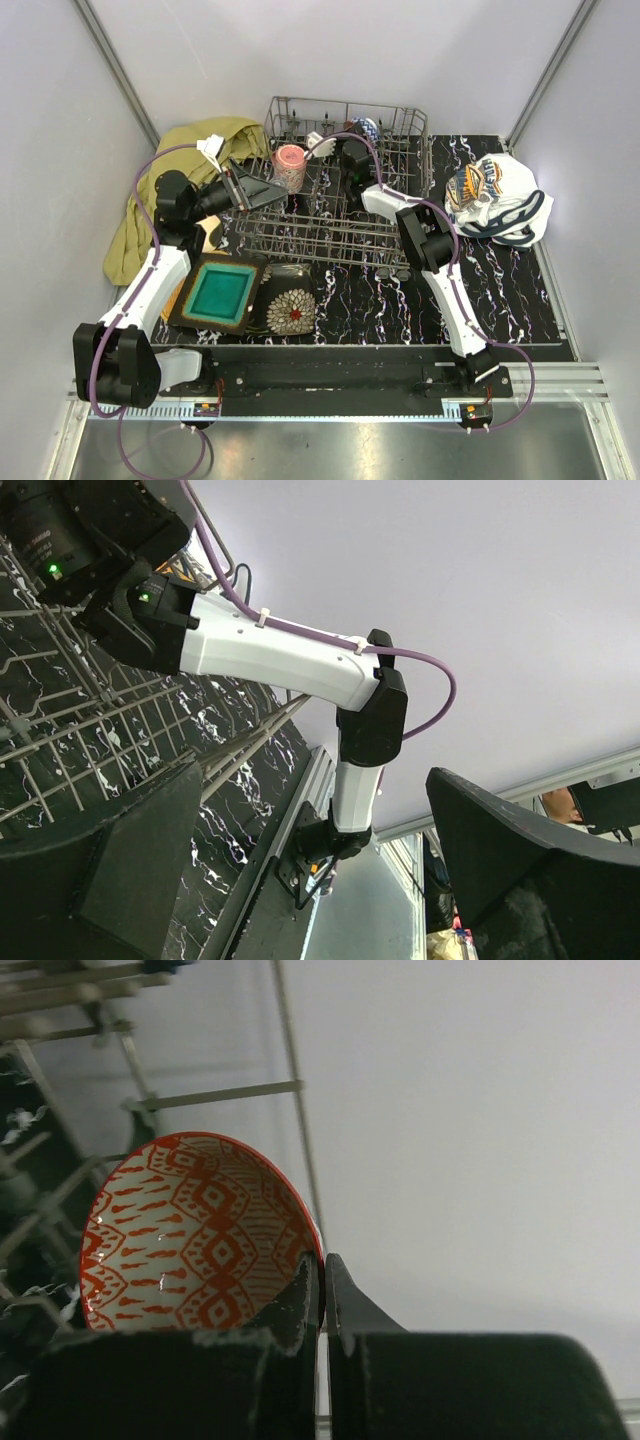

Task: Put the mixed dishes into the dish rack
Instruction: Pass the bowl from the right arm to the left

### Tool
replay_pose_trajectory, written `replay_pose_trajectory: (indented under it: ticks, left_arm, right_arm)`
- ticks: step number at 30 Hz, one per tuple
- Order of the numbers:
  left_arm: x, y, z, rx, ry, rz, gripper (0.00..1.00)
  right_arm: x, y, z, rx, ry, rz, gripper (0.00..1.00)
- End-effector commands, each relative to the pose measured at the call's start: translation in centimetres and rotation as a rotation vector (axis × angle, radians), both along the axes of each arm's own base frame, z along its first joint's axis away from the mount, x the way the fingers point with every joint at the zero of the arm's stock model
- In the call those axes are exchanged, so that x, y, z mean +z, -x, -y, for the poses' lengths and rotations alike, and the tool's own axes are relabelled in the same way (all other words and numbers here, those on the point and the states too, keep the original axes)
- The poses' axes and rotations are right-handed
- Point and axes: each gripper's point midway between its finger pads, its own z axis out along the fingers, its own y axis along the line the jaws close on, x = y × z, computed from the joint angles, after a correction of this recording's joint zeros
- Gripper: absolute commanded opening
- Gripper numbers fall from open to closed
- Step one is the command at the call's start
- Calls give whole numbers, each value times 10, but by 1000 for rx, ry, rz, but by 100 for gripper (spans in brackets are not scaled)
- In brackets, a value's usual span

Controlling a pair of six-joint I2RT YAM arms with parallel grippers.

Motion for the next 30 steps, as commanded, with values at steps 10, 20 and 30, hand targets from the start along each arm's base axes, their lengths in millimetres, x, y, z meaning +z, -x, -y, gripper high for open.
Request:
replay_pose_trajectory:
  ticks: [10,20,30]
  left_arm:
    - [4,1,-2,-16,-1,53,98]
    - [1,0,-2,-15,-1,44,98]
    - [0,-2,-2,-15,-2,41,98]
  right_arm:
    - [50,8,-14,152,-16,-68,0]
    - [40,14,-22,209,6,-125,0]
    - [48,14,-24,233,-76,-109,0]
